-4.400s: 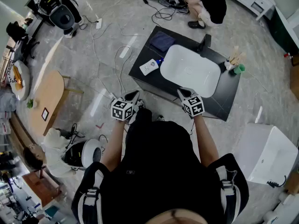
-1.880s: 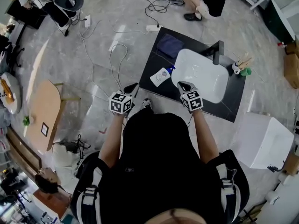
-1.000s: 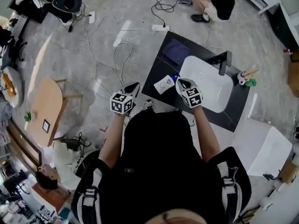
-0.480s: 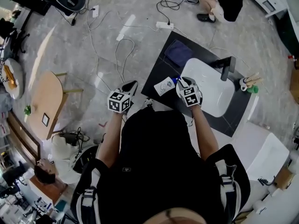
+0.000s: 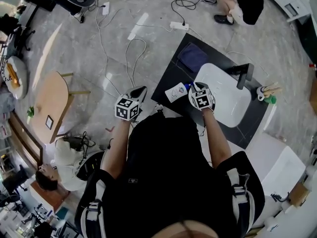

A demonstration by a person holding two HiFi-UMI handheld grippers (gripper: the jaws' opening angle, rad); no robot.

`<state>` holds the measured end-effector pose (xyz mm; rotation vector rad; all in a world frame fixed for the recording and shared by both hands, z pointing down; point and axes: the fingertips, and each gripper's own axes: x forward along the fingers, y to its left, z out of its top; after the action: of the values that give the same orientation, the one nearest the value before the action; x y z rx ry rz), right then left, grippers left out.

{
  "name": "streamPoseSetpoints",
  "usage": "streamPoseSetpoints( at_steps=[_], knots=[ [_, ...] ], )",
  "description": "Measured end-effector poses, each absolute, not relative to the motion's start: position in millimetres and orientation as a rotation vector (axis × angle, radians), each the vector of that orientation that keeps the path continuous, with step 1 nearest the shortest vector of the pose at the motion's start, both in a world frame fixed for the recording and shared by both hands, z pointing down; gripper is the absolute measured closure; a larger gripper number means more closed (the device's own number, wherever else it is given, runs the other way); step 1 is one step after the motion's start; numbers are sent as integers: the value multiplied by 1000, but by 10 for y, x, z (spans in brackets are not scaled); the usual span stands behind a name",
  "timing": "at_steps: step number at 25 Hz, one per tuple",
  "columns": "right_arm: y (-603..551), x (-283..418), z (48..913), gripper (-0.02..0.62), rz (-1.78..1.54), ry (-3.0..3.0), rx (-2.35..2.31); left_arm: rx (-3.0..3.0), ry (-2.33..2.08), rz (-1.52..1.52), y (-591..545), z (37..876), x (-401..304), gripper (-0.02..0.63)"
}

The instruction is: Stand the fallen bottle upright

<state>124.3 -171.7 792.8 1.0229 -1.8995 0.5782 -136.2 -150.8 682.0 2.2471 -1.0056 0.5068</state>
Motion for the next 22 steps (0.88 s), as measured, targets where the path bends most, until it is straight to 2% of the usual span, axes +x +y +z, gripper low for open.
streamPoseSetpoints(
  at_steps=[4,14,22],
  knots=[
    [-1722,1214,7966,505,567,-1907,1000,2245,-1015,510,-1488,6813,-1373,591],
    [-1901,1149,7592,510,370,-1883,1125,2256,-1004,506,-1440,6815,-1392,591],
    [-2075,1061,7107,500,92,-1855,1179,2290,-971,491,-1425,6800,-1362,591]
  ],
)
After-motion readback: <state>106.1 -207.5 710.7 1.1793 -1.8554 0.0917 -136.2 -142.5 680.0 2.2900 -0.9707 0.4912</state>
